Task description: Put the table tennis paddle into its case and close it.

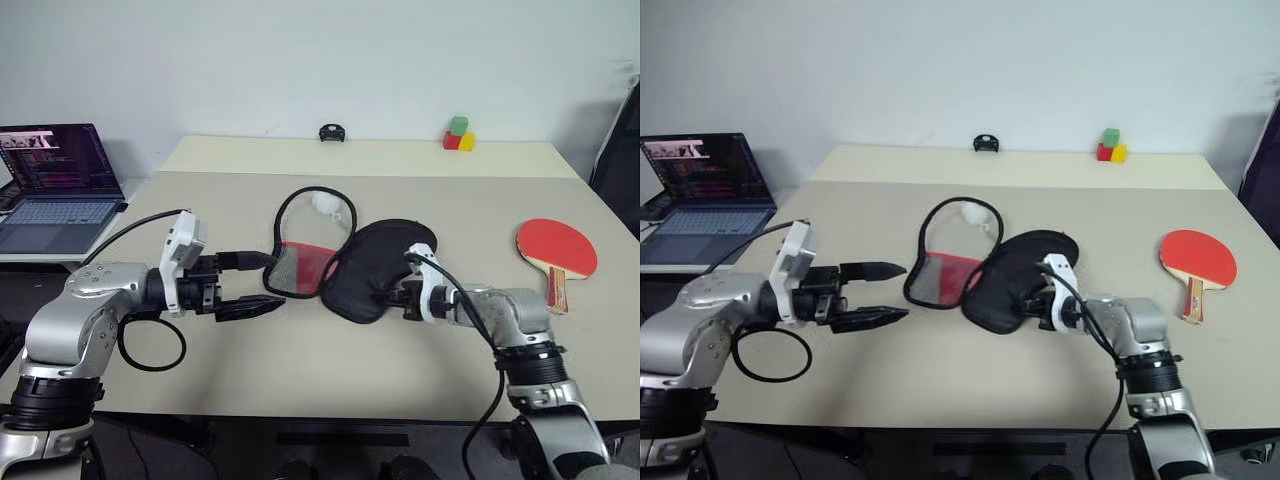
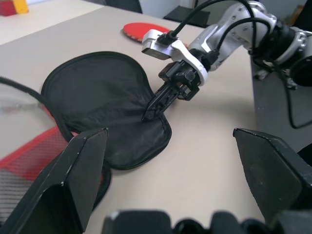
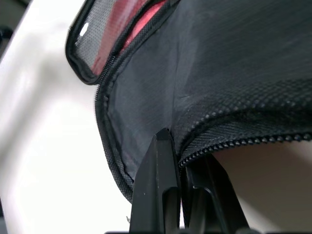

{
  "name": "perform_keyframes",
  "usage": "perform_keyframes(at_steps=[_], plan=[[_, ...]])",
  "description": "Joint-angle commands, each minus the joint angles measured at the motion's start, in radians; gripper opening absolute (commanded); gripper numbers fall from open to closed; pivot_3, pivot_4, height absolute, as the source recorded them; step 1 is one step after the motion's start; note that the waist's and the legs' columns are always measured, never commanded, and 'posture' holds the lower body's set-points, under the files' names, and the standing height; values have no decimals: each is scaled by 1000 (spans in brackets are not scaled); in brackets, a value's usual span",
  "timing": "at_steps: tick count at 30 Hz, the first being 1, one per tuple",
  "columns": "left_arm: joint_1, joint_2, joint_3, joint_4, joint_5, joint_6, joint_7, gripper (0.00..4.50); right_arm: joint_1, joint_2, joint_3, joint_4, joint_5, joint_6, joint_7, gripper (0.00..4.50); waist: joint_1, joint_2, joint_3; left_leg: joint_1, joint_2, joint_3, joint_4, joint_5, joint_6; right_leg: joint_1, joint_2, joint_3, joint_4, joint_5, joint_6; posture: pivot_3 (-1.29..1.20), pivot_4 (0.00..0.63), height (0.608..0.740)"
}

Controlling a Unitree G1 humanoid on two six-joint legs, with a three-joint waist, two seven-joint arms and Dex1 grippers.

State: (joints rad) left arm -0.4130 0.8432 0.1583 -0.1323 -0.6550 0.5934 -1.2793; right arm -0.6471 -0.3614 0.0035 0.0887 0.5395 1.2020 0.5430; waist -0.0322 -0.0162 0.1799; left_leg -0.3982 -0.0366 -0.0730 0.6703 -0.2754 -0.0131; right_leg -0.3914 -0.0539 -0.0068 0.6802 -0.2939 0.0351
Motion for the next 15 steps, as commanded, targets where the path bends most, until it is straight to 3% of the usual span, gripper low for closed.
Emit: perform_keyframes(at_steps=[1,8,15], plan=[[-12,13,13,-56,-34,15,2,4500,-10,-53,12,-35,16,10,59,36,0,0,0,0,0,0,0,0,0,0,0,0,0,0,0,0,150,740],[-18,8,-16,-72,-27,14,-4,4500,-44,-247,108,33,-40,-40,222,36,1,0,0,0,0,0,0,0,0,1,0,0,-1,0,0,0,150,740],[-53,-3,-62,-53,-13,1,-13,4500,-136,-375,259,211,-164,-211,433,36,1,0,1,0,0,0,0,0,0,1,0,-1,-1,0,0,0,150,740]])
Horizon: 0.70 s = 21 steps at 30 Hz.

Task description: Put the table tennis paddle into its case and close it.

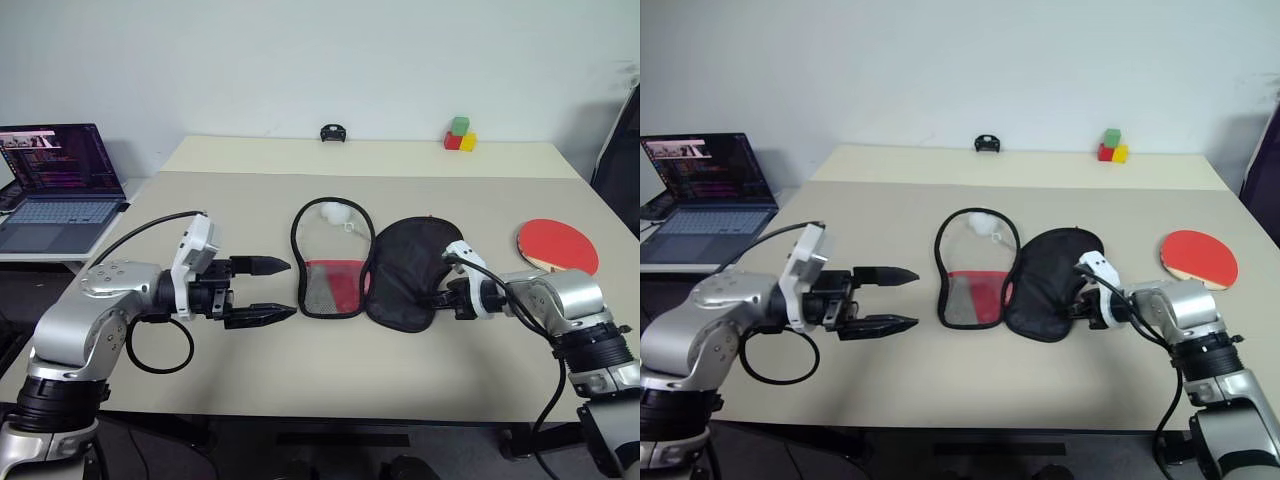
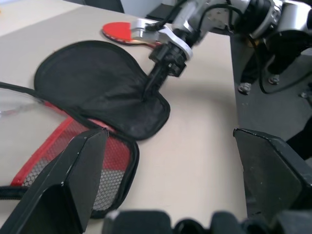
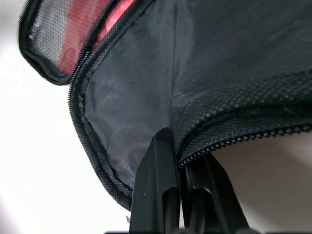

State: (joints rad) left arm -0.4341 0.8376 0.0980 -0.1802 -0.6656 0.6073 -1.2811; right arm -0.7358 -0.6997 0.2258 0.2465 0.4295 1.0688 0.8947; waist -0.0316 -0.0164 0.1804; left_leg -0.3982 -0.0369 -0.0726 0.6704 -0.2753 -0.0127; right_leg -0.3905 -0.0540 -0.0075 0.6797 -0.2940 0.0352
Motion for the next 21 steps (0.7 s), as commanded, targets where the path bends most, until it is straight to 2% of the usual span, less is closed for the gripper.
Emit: perform_keyframes(at_steps=[1,11,21], plan=[[-38,0,-10,-2,0,-16,-13,4500,-73,-41,59,95,-83,-115,106,36,0,0,0,0,0,0,0,0,0,0,0,0,0,0,0,0,150,740],[-70,-33,-60,1,20,-26,-6,4500,-279,-26,166,464,-309,-397,286,36,0,0,1,0,0,0,0,0,0,0,0,0,0,0,0,0,150,740],[-72,-50,-67,-13,26,-22,7,4500,-345,11,158,627,-430,-507,350,36,0,0,1,0,0,0,0,2,-4,0,0,0,-1,0,0,0,150,740]])
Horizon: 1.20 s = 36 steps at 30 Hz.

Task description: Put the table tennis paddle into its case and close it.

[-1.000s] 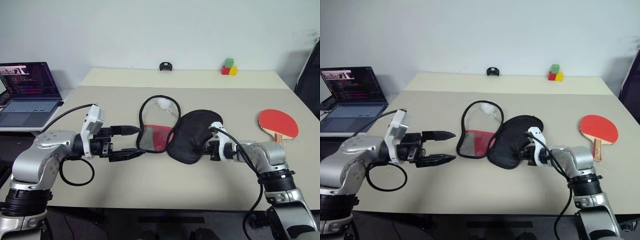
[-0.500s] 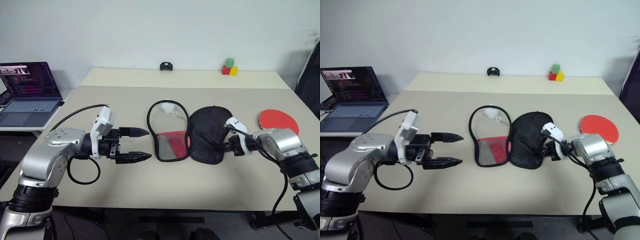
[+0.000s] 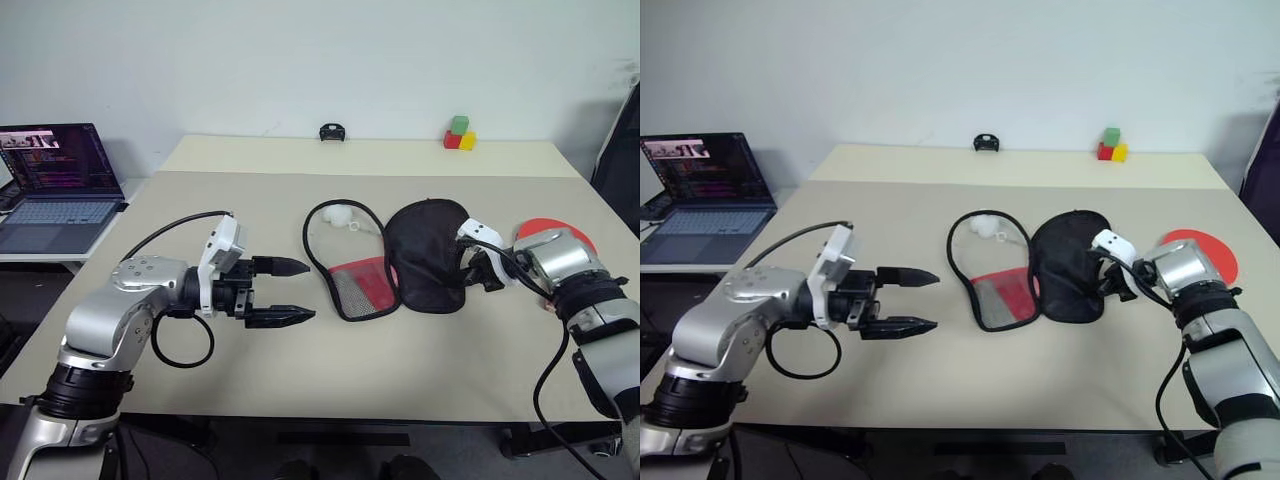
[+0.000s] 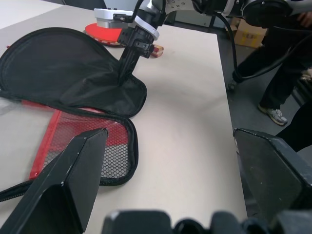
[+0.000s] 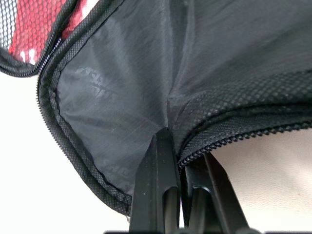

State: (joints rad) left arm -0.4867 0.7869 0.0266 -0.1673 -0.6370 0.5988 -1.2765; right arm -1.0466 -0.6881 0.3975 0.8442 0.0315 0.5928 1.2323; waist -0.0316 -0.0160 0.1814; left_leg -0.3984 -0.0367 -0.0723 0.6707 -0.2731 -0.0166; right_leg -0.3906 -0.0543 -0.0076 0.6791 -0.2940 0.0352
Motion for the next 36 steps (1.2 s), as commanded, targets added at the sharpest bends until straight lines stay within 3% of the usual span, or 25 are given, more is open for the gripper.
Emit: perform_keyframes(at_steps=[1,8,9,11,19,36], plan=[[-21,-1,3,-26,-2,-13,4,4500,-42,5,-18,45,-41,-40,8,36,0,0,0,0,0,0,0,0,0,0,0,0,0,0,0,0,150,740],[-31,-10,-3,-26,-2,-6,10,4500,-81,31,-54,142,-86,-85,-53,36,0,0,0,0,0,0,0,0,-1,0,0,0,0,0,0,0,150,740],[-31,-11,-4,-26,-1,-6,10,4500,-85,33,-60,153,-91,-92,-65,217,0,0,0,0,0,0,0,0,-1,0,0,0,0,0,0,0,150,740],[-34,-12,-7,-25,-1,-5,9,4500,-91,34,-70,174,-100,-103,-90,693,0,0,0,0,0,0,0,1,-1,0,0,0,0,0,0,0,150,740],[-49,-20,-20,-15,2,-10,7,4500,-102,34,-113,220,-119,-122,-129,3453,0,0,0,0,0,0,0,1,-1,0,0,1,0,0,0,0,150,740],[-100,-62,-42,33,24,-28,-7,4500,-75,-5,-168,238,-161,-207,-210,3453,-1,0,0,0,0,1,0,1,-1,0,0,0,0,0,0,0,150,740]])
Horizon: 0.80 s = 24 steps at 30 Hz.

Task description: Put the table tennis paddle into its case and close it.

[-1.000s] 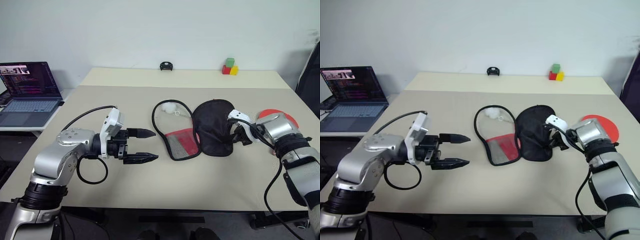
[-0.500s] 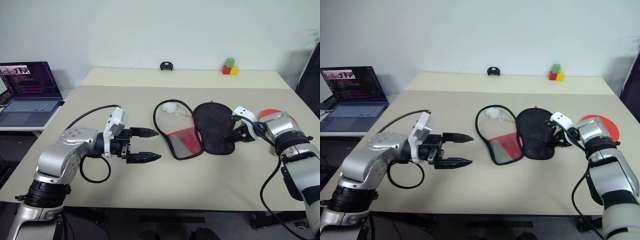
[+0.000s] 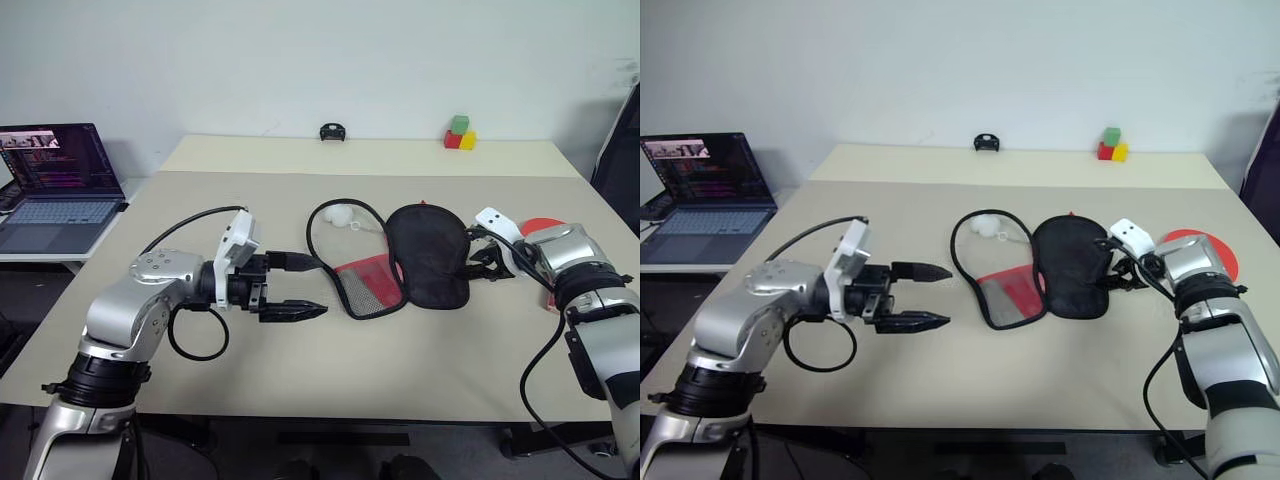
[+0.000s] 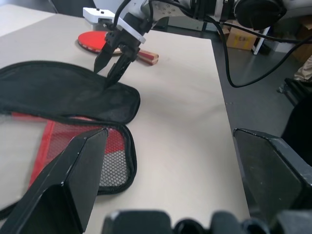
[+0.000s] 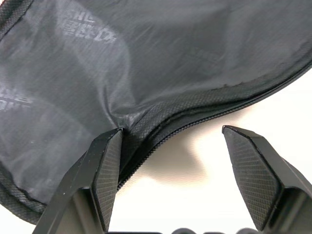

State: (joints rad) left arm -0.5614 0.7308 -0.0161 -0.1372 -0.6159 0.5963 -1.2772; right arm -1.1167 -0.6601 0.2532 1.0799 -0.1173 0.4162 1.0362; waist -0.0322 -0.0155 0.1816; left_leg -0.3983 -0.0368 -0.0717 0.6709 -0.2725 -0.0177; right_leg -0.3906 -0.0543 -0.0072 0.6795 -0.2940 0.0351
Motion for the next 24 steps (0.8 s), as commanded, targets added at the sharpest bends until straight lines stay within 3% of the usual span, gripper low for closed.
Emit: perform_keyframes(at_steps=[1,7,11,16,20,24], plan=[[-30,-10,-1,9,8,-30,-6,4500,-4,-37,-25,-1,-14,-33,-13,3453,0,0,0,0,0,0,0,0,0,0,0,0,0,0,0,0,150,740],[-69,-50,-12,54,29,-62,12,4500,-4,-57,-64,-34,12,-4,0,3453,0,0,0,0,0,0,0,0,0,0,0,0,0,0,0,0,150,740],[-97,-85,-19,77,37,-75,14,4500,29,-91,-167,-175,106,139,36,3453,1,1,1,0,0,0,0,0,0,0,0,0,0,0,0,0,150,740],[-106,-104,-25,91,46,-87,8,4500,157,-134,-280,-383,181,283,-22,3453,3,1,0,-1,0,0,0,0,0,0,0,0,0,0,0,0,150,740],[-116,-123,-35,94,43,-91,-5,4500,314,-154,-425,-600,253,408,-126,4369,4,1,0,-1,0,0,1,0,0,0,0,0,0,0,0,0,150,740],[-125,-132,-44,102,42,-93,-24,4500,461,-135,-516,-800,299,503,-216,4441,4,1,0,-1,0,-1,1,0,1,1,0,0,1,0,0,0,150,740]])
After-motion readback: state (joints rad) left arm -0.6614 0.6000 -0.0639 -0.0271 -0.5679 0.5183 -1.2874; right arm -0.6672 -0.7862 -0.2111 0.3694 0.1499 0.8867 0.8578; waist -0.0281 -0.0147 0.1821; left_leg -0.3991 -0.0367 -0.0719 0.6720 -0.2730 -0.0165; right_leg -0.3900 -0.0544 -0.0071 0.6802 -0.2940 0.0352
